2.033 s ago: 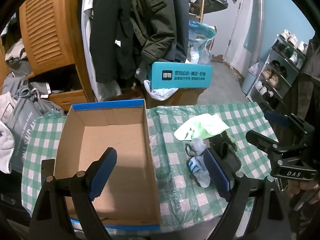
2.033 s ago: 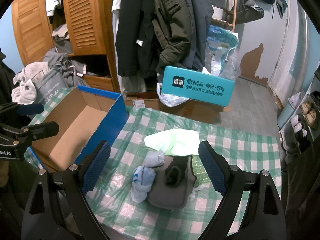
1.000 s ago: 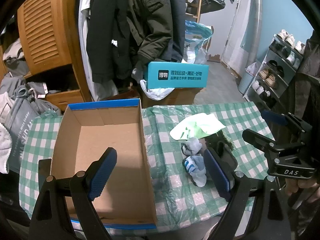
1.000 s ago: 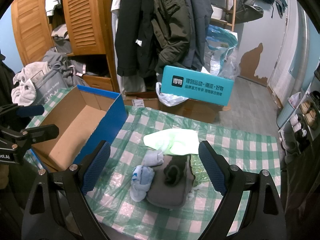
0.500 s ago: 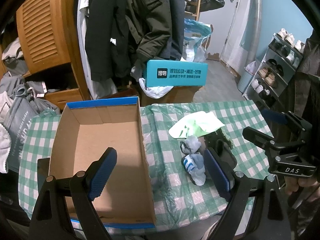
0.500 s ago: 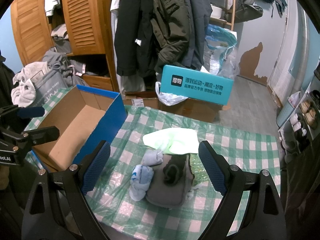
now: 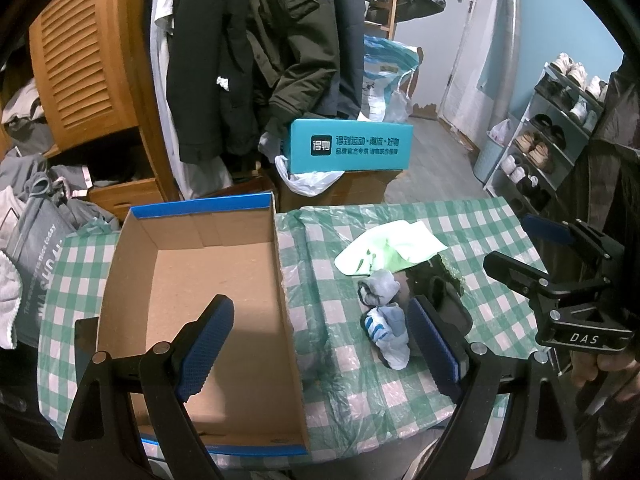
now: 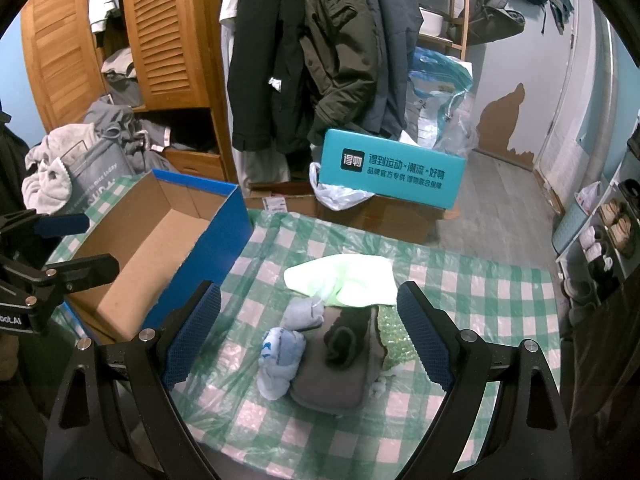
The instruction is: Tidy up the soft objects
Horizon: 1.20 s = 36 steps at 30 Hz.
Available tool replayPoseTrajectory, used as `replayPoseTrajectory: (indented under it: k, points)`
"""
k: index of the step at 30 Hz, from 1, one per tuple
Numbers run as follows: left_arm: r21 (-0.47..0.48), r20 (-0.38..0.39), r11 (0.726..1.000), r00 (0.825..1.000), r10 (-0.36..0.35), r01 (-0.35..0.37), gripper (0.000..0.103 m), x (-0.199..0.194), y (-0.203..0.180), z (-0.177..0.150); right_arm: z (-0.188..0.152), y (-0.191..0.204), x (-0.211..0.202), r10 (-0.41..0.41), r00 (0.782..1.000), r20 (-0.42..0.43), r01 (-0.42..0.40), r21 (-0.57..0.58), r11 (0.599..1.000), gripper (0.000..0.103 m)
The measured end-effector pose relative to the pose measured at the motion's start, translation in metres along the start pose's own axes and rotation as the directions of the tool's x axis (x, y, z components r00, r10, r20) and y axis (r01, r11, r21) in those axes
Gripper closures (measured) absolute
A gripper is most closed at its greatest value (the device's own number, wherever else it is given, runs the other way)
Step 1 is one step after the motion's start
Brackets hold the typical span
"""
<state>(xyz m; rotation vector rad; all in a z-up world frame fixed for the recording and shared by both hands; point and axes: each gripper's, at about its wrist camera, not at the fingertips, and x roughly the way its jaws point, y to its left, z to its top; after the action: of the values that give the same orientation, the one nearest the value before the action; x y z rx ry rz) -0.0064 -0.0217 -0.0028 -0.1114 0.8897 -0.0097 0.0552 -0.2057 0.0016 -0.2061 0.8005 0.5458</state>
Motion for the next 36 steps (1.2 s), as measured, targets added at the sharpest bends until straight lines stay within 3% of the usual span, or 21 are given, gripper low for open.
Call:
replayPoseTrajectory:
  k: [8,14,25,36]
  points:
    - [0.0,-0.013,1.0,1.0,0.0,0.0,0.013,0.005,-0.007,-0.007,-0.001,-0.002,0.003,-0.005,1.0,-0.004,0.005,0.002,1.0,0.015]
    - [-0.006,-0.075,1.0,0.997,-0.016,0.015,0.013,0.023,-0.008,-0.005,-0.005,-0.013,0.006,-0.021,1.0,-0.02,0.021,0.015,1.0,0.015]
    - [-0.001,-0.181,1.0,0.983,-0.029,0.03,0.013,0.055,-0.019,-0.004,-0.016,-0.054,0.024,-0.065,0.994,-0.087,0.068,0.038,0.997,0.015]
    - [0.025,-0.266,0.999,0.963,-0.028,0.036,0.013,0.089,-0.038,-0.004,-0.021,-0.105,0.055,-0.053,0.984,-0.173,0.081,0.155,0.985,0.015]
